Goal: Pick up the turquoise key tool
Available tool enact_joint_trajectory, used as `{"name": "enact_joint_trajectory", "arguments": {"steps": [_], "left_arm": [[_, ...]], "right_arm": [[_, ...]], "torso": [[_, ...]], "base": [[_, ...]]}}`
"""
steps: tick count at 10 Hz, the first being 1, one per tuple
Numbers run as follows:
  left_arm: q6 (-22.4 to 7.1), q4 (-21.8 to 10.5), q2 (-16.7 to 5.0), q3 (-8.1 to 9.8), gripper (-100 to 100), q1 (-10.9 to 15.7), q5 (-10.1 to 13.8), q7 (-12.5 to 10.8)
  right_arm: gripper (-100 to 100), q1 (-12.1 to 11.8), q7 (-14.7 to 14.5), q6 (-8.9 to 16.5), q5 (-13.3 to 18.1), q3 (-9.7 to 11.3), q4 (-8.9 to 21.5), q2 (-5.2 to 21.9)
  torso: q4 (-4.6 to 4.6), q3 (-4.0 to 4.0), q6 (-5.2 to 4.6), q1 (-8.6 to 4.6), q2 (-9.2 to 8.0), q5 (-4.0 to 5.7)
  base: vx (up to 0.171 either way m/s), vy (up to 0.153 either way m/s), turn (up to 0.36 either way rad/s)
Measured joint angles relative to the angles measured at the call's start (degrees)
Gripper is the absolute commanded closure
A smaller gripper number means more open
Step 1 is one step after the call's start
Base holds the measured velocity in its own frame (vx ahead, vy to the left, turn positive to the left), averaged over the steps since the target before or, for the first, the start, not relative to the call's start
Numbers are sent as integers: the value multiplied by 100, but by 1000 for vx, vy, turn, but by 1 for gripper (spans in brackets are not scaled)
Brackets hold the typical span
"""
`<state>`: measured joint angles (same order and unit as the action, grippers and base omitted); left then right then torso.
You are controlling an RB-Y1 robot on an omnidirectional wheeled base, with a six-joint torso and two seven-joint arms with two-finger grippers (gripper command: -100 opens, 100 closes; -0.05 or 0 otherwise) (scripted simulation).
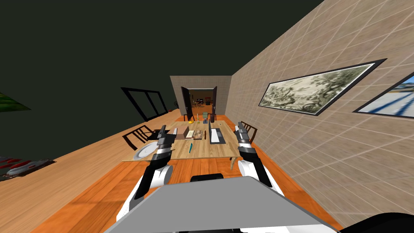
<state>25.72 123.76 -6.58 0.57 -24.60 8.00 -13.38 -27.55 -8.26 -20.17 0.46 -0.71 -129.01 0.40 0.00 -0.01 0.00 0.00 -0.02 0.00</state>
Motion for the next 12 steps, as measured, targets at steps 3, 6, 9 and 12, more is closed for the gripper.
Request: {"name": "enact_joint_trajectory", "arguments": {"steps": [3,6,9,12], "left_arm": [[-450,-383,-153,102,-100,327,117,-238],[-817,-851,-191,132,-100,700,190,-455],[-1146,-1306,-246,176,-100,934,269,-690],[-1602,-1732,-312,257,-100,1263,375,-968]], "right_arm": [[0,0,0,0,0,0,0,0],[0,0,0,0,0,0,0,0],[0,0,0,0,0,0,0,0],[0,0,0,0,0,0,0,0]], "torso": [[0,0,0,0,1,0],[0,1,0,-1,2,0],[0,1,1,0,2,1],[0,1,1,-1,2,1]], "base": [[-8,-4,-6],[-7,-5,-8],[-4,-3,-3],[-4,-4,-4]]}}
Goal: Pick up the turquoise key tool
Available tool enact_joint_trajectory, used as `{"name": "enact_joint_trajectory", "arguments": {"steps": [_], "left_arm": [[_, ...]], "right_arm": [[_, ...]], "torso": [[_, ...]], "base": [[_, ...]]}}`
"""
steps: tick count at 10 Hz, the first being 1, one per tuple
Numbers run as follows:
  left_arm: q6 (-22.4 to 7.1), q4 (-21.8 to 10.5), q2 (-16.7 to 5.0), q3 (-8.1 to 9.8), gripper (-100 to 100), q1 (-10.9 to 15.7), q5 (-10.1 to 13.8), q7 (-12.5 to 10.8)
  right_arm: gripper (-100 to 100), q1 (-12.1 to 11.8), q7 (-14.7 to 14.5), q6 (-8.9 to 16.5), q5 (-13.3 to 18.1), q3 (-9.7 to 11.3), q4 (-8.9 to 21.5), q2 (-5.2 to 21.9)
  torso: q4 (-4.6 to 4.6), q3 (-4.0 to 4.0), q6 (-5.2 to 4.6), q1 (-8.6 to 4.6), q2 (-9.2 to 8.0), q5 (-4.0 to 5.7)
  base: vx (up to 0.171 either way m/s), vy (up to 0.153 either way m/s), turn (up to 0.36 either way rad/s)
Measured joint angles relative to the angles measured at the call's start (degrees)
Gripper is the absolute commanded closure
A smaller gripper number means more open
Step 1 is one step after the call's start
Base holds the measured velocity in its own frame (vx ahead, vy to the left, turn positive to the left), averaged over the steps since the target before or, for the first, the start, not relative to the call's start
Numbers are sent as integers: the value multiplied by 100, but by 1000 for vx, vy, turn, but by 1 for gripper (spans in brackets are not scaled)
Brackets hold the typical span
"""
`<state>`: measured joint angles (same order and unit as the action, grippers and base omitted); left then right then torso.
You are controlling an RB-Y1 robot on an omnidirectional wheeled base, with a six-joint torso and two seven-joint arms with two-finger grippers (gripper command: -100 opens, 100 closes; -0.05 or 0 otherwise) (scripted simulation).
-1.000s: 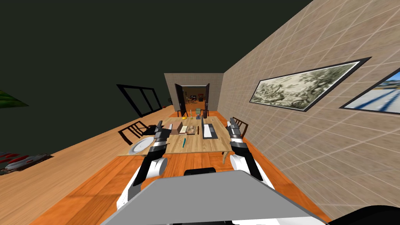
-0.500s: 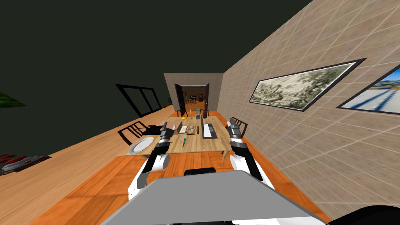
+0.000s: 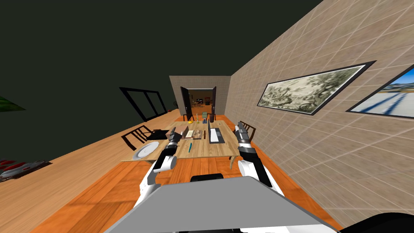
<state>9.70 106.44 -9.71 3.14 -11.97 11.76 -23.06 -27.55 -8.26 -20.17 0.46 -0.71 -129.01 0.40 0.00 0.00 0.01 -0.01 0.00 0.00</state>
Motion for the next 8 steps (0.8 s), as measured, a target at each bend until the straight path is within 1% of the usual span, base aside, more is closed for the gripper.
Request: {"name": "enact_joint_trajectory", "arguments": {"steps": [1,2,3,4,5,7,8], "left_arm": [[-114,-137,28,-4,-100,83,3,-54],[-252,-337,-11,27,-100,244,48,-164],[-368,-458,27,25,-100,313,48,-221],[-508,-640,13,41,-100,449,81,-323],[-613,-766,9,46,-100,499,98,-401],[-863,-1092,-9,75,-100,718,150,-593],[-1006,-1308,18,102,-100,909,162,-694]], "right_arm": [[0,0,0,0,0,0,0,0],[0,0,0,0,0,0,0,0],[0,0,0,0,0,0,0,0],[0,0,0,0,0,0,0,0],[0,0,0,0,0,0,0,0],[0,0,0,0,0,0,0,0],[0,0,0,0,0,0,0,0]], "torso": [[0,0,0,-1,0,0],[0,1,0,0,1,0],[0,0,0,-1,1,0],[0,1,0,-1,1,0],[0,0,1,0,0,0],[0,1,1,0,1,0],[0,1,-1,-2,2,0]], "base": [[-4,-7,-6],[-3,-5,-3],[-4,-6,-2],[0,0,0],[-3,-5,-1],[-3,-7,-1],[-1,-6,-5]]}}
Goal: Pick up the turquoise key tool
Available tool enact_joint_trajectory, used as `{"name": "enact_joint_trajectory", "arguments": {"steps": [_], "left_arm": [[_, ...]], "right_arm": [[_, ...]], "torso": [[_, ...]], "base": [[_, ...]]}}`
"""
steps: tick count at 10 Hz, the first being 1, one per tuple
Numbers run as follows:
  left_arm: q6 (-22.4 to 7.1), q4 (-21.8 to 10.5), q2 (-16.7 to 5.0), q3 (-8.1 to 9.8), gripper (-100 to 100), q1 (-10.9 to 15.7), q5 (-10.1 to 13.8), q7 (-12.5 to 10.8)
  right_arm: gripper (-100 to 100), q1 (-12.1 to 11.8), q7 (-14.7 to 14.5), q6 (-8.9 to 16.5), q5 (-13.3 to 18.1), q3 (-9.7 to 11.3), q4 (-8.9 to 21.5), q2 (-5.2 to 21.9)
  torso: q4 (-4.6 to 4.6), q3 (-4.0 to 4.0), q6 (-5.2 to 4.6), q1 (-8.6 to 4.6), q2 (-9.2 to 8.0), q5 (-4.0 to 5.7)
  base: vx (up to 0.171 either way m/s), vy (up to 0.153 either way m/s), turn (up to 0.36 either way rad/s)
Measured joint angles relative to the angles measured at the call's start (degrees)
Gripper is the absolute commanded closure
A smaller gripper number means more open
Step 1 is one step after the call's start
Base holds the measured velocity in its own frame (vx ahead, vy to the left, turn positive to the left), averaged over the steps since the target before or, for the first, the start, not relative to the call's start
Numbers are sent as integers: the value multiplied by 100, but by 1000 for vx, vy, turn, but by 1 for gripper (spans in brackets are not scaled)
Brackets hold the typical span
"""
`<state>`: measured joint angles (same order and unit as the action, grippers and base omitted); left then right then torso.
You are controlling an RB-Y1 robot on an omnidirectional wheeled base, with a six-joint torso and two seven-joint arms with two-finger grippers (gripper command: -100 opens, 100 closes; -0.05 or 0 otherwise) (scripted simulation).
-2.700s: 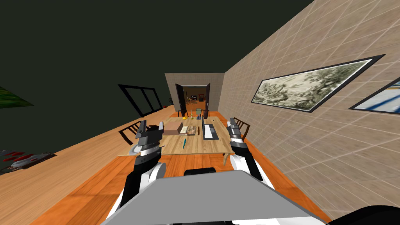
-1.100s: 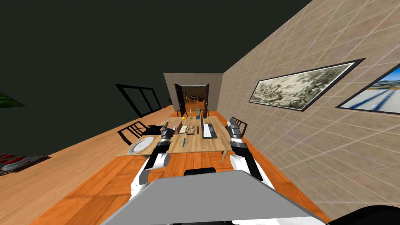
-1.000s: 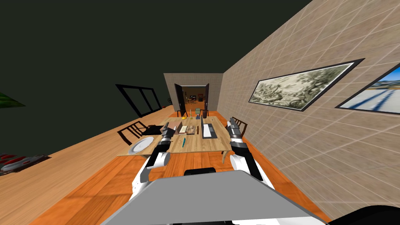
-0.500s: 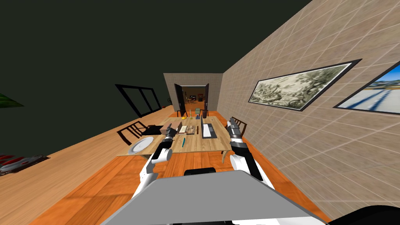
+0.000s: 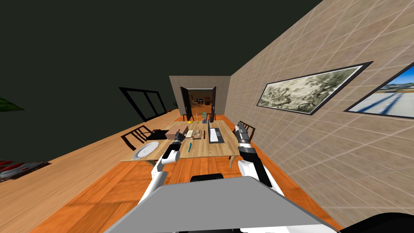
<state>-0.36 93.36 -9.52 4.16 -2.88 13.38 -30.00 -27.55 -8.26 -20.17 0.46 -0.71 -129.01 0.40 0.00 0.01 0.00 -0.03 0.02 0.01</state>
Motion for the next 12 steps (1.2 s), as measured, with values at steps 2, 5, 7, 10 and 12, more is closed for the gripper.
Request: {"name": "enact_joint_trajectory", "arguments": {"steps": [2,5,7,10,12], "left_arm": [[-304,-242,-8,26,-100,176,43,-194],[-676,-760,-7,57,-100,471,90,-484],[-989,-1079,-14,102,-100,723,118,-703],[-1474,-1516,-41,141,-100,1054,172,-1057],[-1640,-1748,-62,151,-100,1151,196,-1186]], "right_arm": [[0,0,0,0,0,0,0,0],[0,0,0,0,0,0,0,0],[0,0,0,0,0,0,0,0],[0,0,0,0,0,0,0,0],[0,0,0,0,0,0,0,0]], "torso": [[0,0,1,1,-1,0],[0,0,2,1,-1,0],[-1,0,1,0,0,0],[0,0,2,0,0,0],[0,-1,2,2,-1,0]], "base": [[-1,-7,2],[0,-8,2],[1,-8,3],[2,-8,3],[0,-3,4]]}}
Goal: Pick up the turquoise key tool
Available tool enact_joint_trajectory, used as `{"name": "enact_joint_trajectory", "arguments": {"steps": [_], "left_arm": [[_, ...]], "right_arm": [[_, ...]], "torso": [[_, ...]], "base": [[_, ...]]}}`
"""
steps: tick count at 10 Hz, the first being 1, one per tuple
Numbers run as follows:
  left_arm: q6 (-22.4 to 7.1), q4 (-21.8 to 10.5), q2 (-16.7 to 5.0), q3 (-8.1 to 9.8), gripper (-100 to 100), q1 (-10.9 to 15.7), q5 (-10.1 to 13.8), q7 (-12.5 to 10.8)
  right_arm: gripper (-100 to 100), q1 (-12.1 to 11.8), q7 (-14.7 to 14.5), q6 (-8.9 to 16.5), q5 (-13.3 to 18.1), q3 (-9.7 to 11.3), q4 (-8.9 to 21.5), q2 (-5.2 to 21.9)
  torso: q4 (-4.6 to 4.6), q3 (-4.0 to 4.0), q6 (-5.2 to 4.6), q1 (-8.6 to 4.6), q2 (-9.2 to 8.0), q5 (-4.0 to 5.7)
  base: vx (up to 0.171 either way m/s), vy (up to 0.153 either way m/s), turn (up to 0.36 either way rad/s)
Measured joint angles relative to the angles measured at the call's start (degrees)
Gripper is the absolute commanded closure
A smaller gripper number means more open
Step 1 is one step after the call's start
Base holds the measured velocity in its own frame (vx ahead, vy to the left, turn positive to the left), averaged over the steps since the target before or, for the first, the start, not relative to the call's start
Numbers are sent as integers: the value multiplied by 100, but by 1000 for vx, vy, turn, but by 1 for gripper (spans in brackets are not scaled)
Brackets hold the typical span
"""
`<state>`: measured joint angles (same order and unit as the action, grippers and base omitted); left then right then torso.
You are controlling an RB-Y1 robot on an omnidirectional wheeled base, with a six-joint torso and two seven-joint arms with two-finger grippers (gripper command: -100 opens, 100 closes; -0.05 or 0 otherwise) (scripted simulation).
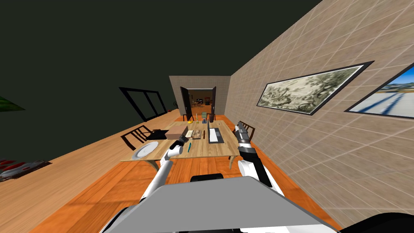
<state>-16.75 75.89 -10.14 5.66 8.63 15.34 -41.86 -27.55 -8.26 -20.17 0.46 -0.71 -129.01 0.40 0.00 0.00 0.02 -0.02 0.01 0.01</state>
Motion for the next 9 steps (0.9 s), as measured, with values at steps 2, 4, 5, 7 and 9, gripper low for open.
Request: {"name": "enact_joint_trajectory", "arguments": {"steps": [2,4,5,7,9], "left_arm": [[-227,-317,19,34,-100,220,-9,-192],[-515,-637,-6,69,-100,458,8,-432],[-676,-776,-8,81,-100,569,15,-569],[-837,-1010,4,102,-100,678,-6,-708],[-1047,-1303,-12,120,-100,868,11,-911]], "right_arm": [[0,0,0,0,0,0,0,0],[0,0,0,0,0,0,0,0],[0,0,0,0,0,0,0,0],[0,0,0,0,0,0,0,0],[0,0,0,0,0,0,0,0]], "torso": [[0,0,0,-1,1,0],[-1,1,0,-2,1,0],[0,1,0,-2,2,1],[0,0,1,0,0,0],[0,0,0,-1,1,0]], "base": [[1,-9,6],[4,-9,8],[4,-8,4],[1,-4,6],[3,-9,9]]}}
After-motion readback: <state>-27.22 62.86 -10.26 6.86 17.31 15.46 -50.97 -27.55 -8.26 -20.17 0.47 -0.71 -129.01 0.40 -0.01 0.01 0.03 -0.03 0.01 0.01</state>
